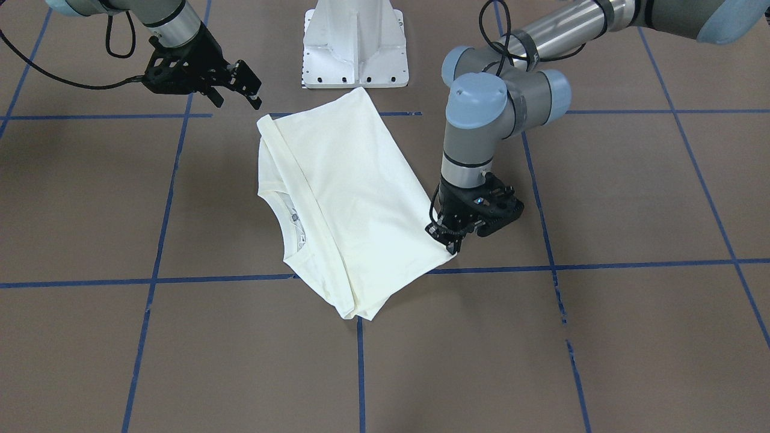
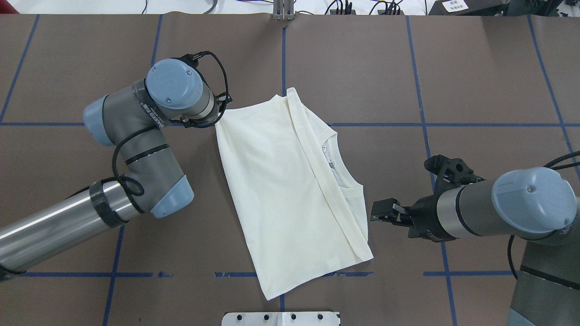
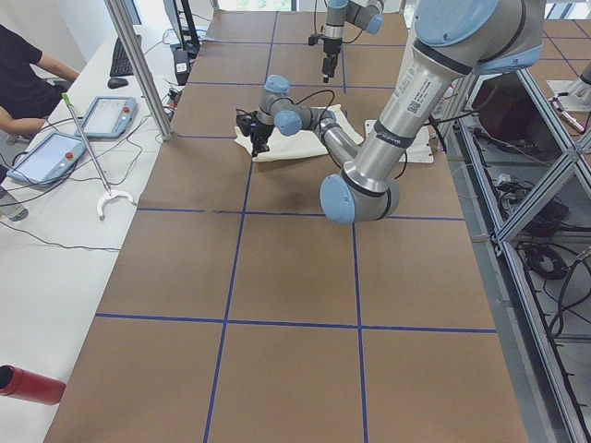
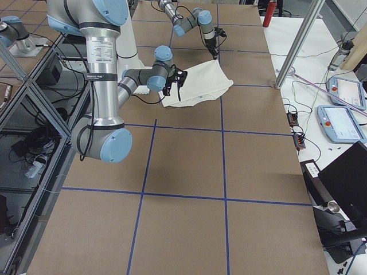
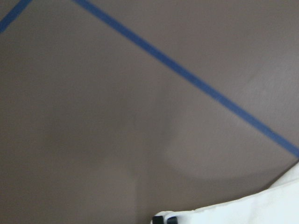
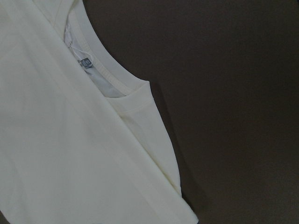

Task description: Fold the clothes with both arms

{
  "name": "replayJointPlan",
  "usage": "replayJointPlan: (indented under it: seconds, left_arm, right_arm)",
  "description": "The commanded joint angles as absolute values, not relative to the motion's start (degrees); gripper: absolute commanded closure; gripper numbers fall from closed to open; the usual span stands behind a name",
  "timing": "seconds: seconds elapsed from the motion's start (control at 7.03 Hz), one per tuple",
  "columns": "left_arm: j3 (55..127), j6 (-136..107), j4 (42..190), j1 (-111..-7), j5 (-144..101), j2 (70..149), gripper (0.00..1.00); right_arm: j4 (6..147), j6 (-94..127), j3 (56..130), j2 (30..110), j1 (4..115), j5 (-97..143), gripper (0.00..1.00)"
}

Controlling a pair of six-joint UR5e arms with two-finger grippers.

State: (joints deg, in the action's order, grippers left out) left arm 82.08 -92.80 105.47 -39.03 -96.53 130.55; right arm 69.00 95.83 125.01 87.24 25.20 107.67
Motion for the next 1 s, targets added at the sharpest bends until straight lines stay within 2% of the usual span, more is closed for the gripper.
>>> replayJointPlan:
  seconds: [0.0, 0.14, 0.43, 0.57, 0.71, 0.85]
  left_arm:
    - [62.49, -86.86, 120.08, -41.48, -94.85, 139.7, 1.0]
    - [57.27, -85.71, 126.15, -41.66, -93.18, 141.31, 1.0]
    - [55.37, -85.43, 127.79, -41.75, -93.08, 141.42, 1.0]
    - [55.37, -85.26, 127.79, -42.18, -92.38, 141.24, 0.28]
    - [55.89, -80.99, 127.53, -43.93, -92.81, 140.63, 0.0]
    - [59.81, -80.43, 127.36, -46.38, -95.94, 138.1, 0.0]
  right_arm:
    - [68.99, 95.8, 124.63, 87.27, 25.66, 107.58, 0.0]
    - [68.99, 95.8, 124.63, 87.28, 25.58, 107.58, 0.0]
    - [68.99, 95.89, 124.54, 87.19, 25.49, 107.49, 0.0]
    - [68.99, 95.8, 124.37, 87.19, 25.49, 107.49, 0.0]
    - [69.08, 95.71, 124.1, 86.84, 25.58, 107.4, 0.0]
    - [69.34, 95.28, 122.8, 85.79, 25.49, 106.53, 0.0]
